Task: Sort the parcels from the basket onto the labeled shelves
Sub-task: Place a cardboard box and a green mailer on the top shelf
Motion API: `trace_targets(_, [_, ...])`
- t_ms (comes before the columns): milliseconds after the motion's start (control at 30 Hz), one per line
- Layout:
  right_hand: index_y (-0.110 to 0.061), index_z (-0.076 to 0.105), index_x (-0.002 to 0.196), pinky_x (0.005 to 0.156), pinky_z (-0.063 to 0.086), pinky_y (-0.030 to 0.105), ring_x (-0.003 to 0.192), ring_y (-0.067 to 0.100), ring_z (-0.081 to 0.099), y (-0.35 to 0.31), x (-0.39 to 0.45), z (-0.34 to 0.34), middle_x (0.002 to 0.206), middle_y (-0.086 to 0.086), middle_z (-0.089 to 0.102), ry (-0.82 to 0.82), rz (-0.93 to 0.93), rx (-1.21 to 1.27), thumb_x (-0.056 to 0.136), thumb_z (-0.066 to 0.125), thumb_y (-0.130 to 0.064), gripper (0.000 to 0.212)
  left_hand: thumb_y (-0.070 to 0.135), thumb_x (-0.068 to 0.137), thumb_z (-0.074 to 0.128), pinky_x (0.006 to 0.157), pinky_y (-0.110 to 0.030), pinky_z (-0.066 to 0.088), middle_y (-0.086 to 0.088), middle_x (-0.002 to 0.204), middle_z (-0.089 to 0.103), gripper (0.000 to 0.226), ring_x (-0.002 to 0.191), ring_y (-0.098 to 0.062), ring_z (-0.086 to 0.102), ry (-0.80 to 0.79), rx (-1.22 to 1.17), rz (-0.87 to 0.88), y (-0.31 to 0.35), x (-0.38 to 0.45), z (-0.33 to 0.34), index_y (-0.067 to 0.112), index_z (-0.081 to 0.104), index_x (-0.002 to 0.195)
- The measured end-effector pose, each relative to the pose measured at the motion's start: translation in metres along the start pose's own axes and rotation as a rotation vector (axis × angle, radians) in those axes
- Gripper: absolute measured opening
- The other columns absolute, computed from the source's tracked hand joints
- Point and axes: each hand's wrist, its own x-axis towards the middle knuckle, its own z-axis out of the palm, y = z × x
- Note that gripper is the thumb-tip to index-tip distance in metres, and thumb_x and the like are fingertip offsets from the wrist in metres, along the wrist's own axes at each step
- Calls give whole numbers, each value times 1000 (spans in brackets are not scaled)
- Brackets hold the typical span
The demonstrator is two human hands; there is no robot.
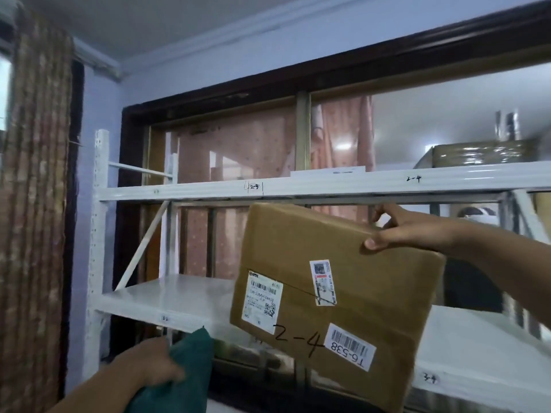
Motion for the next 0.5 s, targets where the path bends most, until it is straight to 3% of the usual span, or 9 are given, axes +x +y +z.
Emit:
trace_targets(100, [-37,48,117,86,57,36,104,21,69,-4,-15,-16,122,-1,64,61,62,-41,54,81,-67,77,59,56,74,102,-28,52,7,132,58,96,114,-8,60,-57,29,68,8,20,1,20,56,142])
trace_targets(200, [-38,51,118,87,60,39,103,24,71,-10,-31,-37,121,3,65,97,116,-86,45,82,-71,86,57,50,76,109,-28,48,2,156,48,115,132,-14,54,-106,38,158,13,42,8,26,42,156])
trace_targets(300, [-37,53,119,81,59,36,100,23,72,-25,-53,-54,122,5,65,140,135,-141,35,84,-77,99,58,51,73,102,-30,54,7,133,63,93,115,-8,62,-145,90,204,33,39,11,29,59,138])
trace_targets(367, [-37,57,117,78,59,35,98,23,73,-36,-66,-64,120,3,66,181,151,-180,22,81,-88,110,57,57,74,99,-33,55,6,121,63,77,106,-10,62,-171,123,227,48,32,12,26,60,127])
trace_targets(433, [-38,59,113,81,60,40,100,27,72,-44,-75,-71,120,3,66,199,196,-199,18,79,-91,111,55,56,75,98,-34,56,7,121,61,82,107,-11,62,-183,127,255,56,32,17,25,58,130])
trace_targets(500, [-42,60,110,81,63,45,98,32,75,-49,-83,-76,121,4,67,193,263,-182,20,83,-88,104,53,55,75,101,-34,54,5,134,59,95,115,-13,60,-187,130,292,63,37,23,24,53,143])
